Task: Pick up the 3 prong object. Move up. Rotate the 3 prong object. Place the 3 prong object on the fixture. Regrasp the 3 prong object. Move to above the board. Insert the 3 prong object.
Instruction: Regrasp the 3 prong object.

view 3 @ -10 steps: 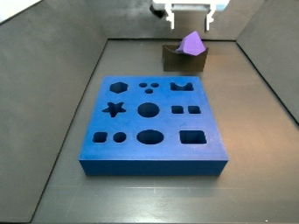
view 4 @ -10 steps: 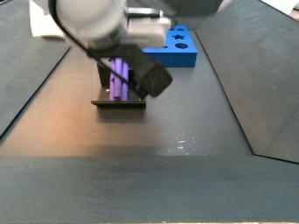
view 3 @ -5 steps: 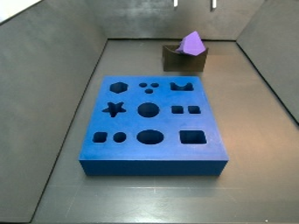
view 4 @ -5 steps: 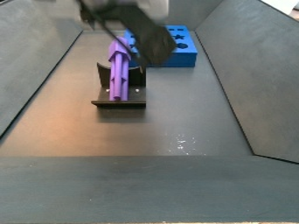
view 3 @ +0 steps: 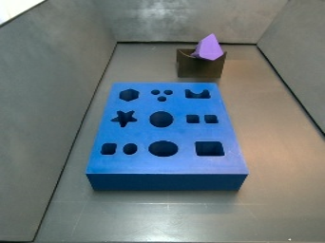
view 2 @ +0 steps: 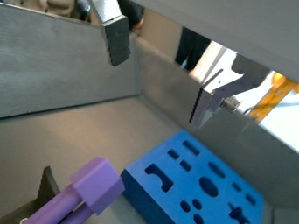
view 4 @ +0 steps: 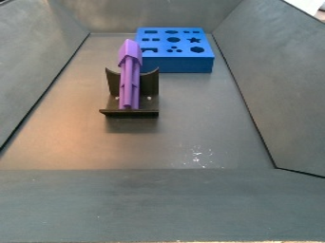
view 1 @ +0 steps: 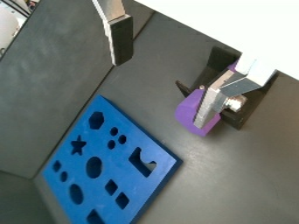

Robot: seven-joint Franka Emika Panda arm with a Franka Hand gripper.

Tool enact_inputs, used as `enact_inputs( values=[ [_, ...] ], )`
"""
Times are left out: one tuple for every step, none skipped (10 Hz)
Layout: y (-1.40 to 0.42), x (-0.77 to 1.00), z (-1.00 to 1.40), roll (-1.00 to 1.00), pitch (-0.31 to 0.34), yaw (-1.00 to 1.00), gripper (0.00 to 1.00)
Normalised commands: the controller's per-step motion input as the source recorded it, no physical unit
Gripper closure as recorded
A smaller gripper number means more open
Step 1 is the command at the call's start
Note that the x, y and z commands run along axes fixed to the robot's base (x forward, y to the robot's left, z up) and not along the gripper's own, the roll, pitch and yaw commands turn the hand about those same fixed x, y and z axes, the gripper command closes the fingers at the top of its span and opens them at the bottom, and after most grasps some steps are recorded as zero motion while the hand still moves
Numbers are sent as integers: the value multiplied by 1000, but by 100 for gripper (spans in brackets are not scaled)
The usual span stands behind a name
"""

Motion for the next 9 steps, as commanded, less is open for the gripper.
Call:
enact_inputs(
  values=[
    [-290, -28, 61, 1000, 33, 19, 0],
    [-53, -36, 57, 1000, 31, 19, 0],
    [-28, -36, 43, 1000, 28, 19, 0],
    [-41, -26, 19, 1000, 23, 19, 0],
    [-33, -24, 15, 1000, 20, 20, 0],
    [-27, -18, 17, 1000, 16, 20, 0],
    [-22, -12, 11, 1000, 13, 21, 0],
    [-19, -4, 11, 1000, 10, 22, 0],
    [-17, 0, 12, 1000, 9, 23, 0]
  ],
)
